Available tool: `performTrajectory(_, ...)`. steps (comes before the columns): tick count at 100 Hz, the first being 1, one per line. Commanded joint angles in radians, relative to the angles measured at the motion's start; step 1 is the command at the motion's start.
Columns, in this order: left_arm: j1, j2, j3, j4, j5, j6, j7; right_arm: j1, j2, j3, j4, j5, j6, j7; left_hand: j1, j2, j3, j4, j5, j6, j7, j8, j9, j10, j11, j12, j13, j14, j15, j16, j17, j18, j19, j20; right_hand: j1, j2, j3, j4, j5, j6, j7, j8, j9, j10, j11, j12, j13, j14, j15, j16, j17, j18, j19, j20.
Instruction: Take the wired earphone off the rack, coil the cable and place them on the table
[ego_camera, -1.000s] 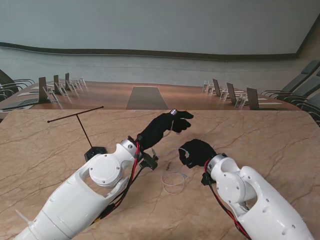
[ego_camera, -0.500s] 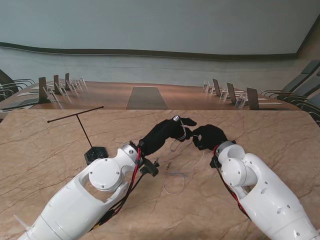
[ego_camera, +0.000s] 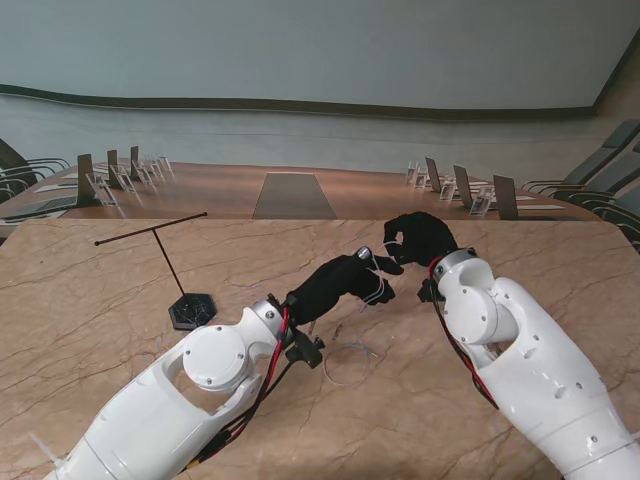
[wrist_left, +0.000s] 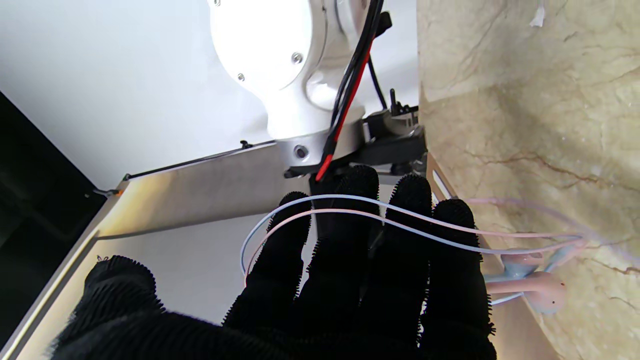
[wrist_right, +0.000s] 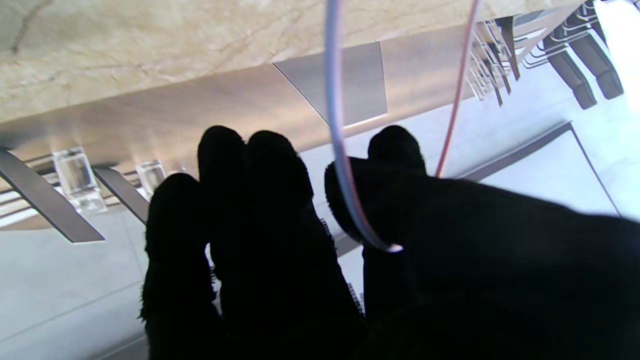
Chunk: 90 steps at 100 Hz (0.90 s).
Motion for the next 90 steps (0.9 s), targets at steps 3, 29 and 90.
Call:
performTrajectory(3, 0.004, -0.003, 0.009, 0.007, -0.003, 0.010, -0.012, 0.008, -0.005, 0.005, -0.044, 0.004, -0.026, 0.003, 0.012, 0.048, -0.016, 0.002, 0.028, 0.006, 0.033, 0.011, 0.027, -0.003, 0.022, -0.004, 0.030, 0.020, 0.020, 0.014, 0.007, 0.017, 0.038, 0.021, -0.030, 0.043, 0.019, -0.081, 0.006, 0.072, 0.117, 0.042, -0.025, 0.113, 0.018, -0.005, -0.005, -0.004, 0.030, 0.000, -0.017, -0.071, 0.028, 0.023)
performTrajectory(29, -0.002, -0.003, 0.020, 0.030, 0.005, 0.028, -0.022, -0.005, -0.004, 0.033, -0.124, 0.016, -0.114, 0.007, 0.017, 0.056, -0.019, 0.001, 0.050, 0.021, 0.044, 0.013, 0.051, 0.013, 0.035, -0.004, 0.046, 0.041, 0.040, 0.024, 0.005, 0.047, 0.068, 0.039, -0.036, 0.044, 0.012, -0.079, 0.001, 0.061, 0.115, 0.044, -0.021, 0.106, 0.018, -0.004, 0.000, -0.010, 0.026, -0.002, -0.016, -0.072, 0.027, 0.022)
performTrajectory(90, -0.021, -0.019, -0.009, 0.096, 0.055, 0.039, 0.041, -0.235, 0.034, 0.203, -0.414, -0.027, -0.292, 0.133, -0.058, 0.019, -0.017, 0.005, 0.020, 0.021, -0.033, -0.024, -0.012, 0.028, -0.012, -0.021, -0.040, 0.065, 0.027, 0.025, -0.072, 0.047, 0.053, 0.041, -0.090, 0.011, 0.069, -0.061, 0.023, 0.020, 0.127, 0.085, 0.045, 0.111, 0.101, 0.085, 0.095, 0.000, 0.108, 0.040, 0.065, -0.047, 0.108, 0.055)
